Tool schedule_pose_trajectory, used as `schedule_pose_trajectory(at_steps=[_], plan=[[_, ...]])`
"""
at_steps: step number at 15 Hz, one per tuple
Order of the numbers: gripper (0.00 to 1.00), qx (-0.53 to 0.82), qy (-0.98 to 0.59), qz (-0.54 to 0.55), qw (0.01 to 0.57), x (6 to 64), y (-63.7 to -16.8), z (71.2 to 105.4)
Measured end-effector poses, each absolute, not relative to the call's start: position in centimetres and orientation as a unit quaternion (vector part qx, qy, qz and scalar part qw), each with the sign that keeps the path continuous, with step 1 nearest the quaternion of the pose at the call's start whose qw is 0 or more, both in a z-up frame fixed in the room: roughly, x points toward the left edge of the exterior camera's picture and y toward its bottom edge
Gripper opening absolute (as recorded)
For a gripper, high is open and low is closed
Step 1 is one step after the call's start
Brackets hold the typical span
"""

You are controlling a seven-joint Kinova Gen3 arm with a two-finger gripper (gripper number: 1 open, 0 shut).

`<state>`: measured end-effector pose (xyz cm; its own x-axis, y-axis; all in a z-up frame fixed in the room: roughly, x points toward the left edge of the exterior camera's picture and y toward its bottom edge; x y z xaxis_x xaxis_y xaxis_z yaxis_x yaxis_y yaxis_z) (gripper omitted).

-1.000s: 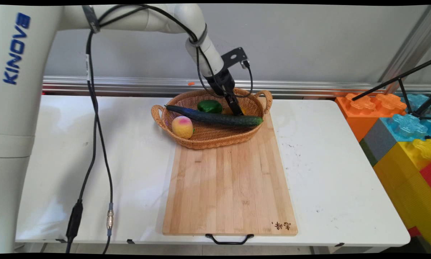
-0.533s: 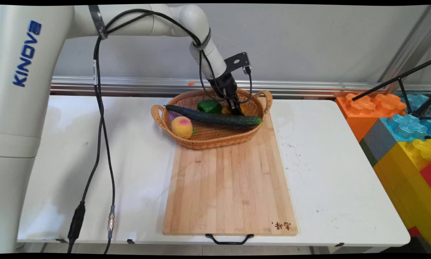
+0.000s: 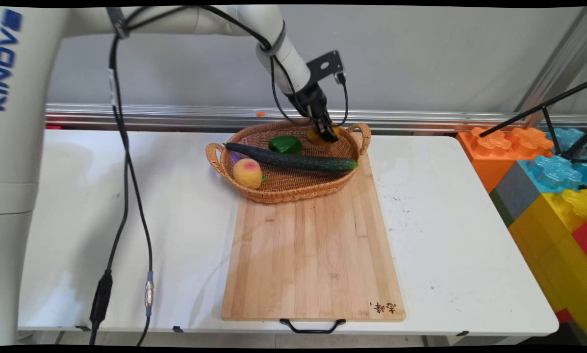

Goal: Place the picked object on the cutting board

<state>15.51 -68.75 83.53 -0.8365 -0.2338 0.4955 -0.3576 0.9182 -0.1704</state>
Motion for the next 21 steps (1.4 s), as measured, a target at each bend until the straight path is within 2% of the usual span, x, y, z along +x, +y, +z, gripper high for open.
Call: schedule_pose_trajectory(at_steps=[5,11,15,21], plan=[[0.0,0.175,-0.939,0.157,0.251,14.8,-63.2,89.1],[0.0,0.164,-0.944,0.124,0.257,12.8,-53.5,92.8],[0.0,0.15,-0.951,0.097,0.253,11.9,-47.7,92.5],[0.0,0.112,-0.96,0.069,0.249,10.0,-41.3,87.6]])
